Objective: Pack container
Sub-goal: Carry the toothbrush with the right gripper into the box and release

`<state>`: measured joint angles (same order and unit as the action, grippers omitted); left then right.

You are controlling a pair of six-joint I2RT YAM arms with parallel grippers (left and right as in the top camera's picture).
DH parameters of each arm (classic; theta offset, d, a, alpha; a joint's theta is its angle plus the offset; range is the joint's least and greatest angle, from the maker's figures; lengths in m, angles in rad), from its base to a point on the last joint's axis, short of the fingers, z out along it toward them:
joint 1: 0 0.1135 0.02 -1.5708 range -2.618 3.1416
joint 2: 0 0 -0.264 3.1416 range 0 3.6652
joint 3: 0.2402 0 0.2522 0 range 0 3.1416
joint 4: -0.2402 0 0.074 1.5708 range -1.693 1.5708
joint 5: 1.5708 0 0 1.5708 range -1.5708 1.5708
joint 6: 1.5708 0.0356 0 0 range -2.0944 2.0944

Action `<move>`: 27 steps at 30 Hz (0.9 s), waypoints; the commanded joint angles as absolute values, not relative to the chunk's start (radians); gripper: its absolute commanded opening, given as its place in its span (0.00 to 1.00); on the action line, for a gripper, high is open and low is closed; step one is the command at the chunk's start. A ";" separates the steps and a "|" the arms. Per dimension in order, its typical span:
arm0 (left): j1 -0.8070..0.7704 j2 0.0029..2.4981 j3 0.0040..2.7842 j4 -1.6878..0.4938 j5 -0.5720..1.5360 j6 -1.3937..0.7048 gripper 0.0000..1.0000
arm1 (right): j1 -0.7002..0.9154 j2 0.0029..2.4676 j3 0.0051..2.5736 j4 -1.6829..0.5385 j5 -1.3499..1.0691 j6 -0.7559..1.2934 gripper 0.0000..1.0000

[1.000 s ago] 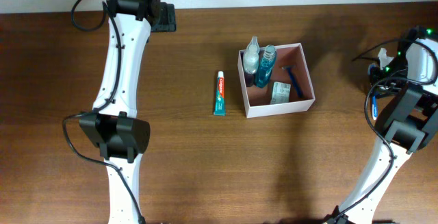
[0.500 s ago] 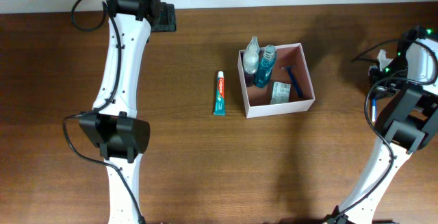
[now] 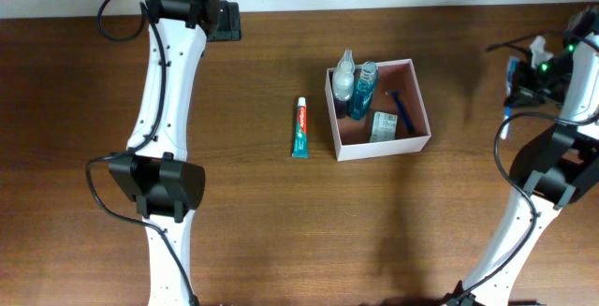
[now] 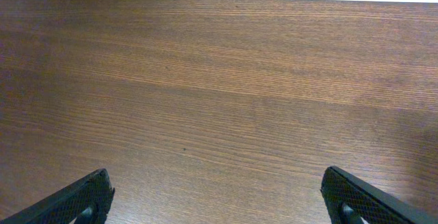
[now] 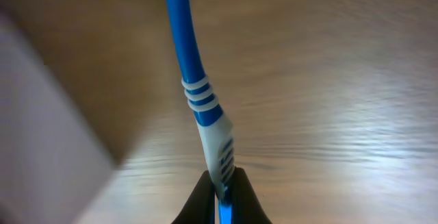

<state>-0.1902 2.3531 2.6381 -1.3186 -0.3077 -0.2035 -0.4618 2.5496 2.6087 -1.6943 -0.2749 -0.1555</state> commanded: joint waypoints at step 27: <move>-0.187 2.362 2.635 -1.324 -0.322 -0.212 0.99 | -0.047 2.424 2.523 -1.699 -0.302 -0.062 0.29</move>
